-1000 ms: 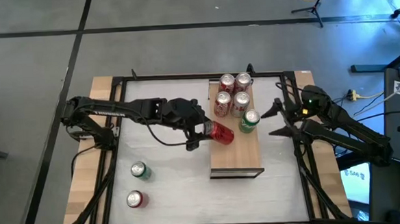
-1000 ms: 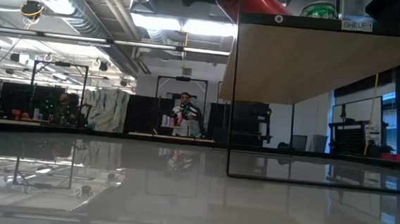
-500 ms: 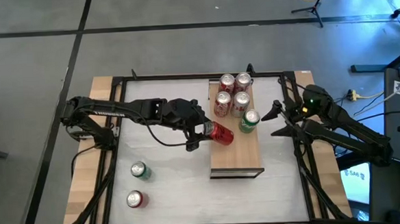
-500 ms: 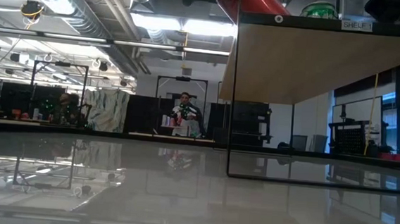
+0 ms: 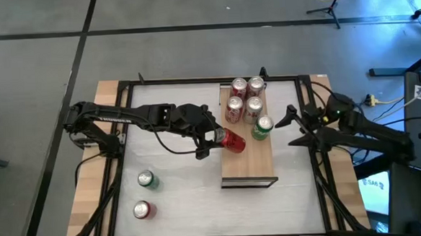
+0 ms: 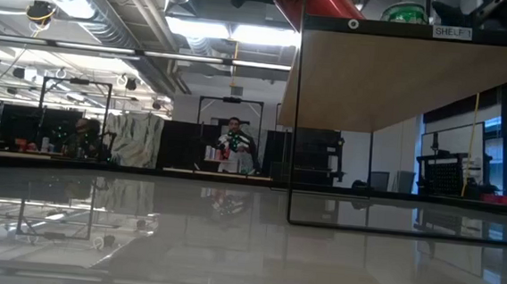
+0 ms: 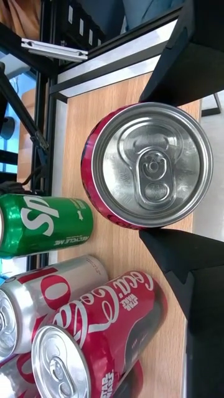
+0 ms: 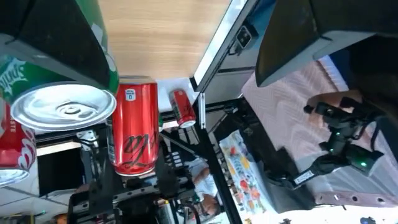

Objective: Place canned beverage on shelf
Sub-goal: Put the top red black soda can on the shelf

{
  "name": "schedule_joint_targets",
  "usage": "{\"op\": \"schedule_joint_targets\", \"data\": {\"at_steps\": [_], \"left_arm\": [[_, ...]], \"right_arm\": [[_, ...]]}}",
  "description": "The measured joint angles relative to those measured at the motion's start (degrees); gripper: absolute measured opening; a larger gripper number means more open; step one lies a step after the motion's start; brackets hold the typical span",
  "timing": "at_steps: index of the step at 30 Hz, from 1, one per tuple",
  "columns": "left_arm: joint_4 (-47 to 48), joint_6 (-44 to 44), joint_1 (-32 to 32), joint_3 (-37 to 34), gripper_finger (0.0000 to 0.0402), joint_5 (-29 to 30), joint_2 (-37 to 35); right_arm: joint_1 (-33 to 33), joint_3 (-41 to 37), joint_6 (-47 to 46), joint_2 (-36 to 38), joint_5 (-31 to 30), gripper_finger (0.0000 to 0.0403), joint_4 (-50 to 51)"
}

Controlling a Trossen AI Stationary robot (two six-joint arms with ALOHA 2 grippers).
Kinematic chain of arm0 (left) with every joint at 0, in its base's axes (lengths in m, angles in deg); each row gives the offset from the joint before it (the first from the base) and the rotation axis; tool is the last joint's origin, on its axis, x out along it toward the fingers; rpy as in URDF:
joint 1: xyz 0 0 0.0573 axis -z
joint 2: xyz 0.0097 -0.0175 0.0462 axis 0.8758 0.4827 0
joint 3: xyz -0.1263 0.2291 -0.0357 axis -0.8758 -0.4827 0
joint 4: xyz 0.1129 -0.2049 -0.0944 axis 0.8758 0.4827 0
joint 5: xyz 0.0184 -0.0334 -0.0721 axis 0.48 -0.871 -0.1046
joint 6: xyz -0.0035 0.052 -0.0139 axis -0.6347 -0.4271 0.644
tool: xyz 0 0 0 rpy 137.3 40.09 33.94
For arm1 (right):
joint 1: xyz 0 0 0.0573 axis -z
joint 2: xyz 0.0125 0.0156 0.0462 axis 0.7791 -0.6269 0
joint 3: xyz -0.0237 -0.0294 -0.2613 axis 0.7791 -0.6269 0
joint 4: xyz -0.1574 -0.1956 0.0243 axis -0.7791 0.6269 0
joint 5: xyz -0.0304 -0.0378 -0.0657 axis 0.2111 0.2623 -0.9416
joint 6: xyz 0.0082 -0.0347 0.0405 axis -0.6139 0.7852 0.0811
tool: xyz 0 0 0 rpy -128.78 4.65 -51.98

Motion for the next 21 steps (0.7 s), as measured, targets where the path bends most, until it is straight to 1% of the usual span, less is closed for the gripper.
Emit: {"op": "schedule_joint_targets", "data": {"at_steps": [4, 9, 12, 18, 19, 21], "left_arm": [[0.02, 0.00, 0.00, 0.00, 0.0274, 0.01, 0.00], [0.02, -0.01, 0.02, 0.00, 0.0274, 0.00, 0.00], [-0.07, -0.01, 0.32, -0.01, 0.0274, 0.26, 0.00], [-2.61, -0.28, 1.46, -0.02, 0.0274, 0.35, -0.02], [-3.03, -0.29, 1.66, -0.02, 0.0274, 0.32, -0.02], [-3.79, -0.39, 1.88, -0.02, 0.0274, 0.11, -0.02]], "right_arm": [[-5.47, 0.42, 0.05, -0.07, -8.37, 0.0397, 0.37], [-11.42, 3.24, 1.90, -1.42, -14.92, 0.0397, 0.82], [-14.21, 5.70, 4.60, -1.75, -20.02, 0.0397, 1.83], [-17.37, 8.26, 6.16, -3.61, -34.34, 0.0397, 1.00], [-17.37, 8.41, 6.12, -3.99, -35.69, 0.0397, 0.51], [-17.59, 8.44, 5.94, -4.56, -36.33, 0.0397, -0.31]]}}
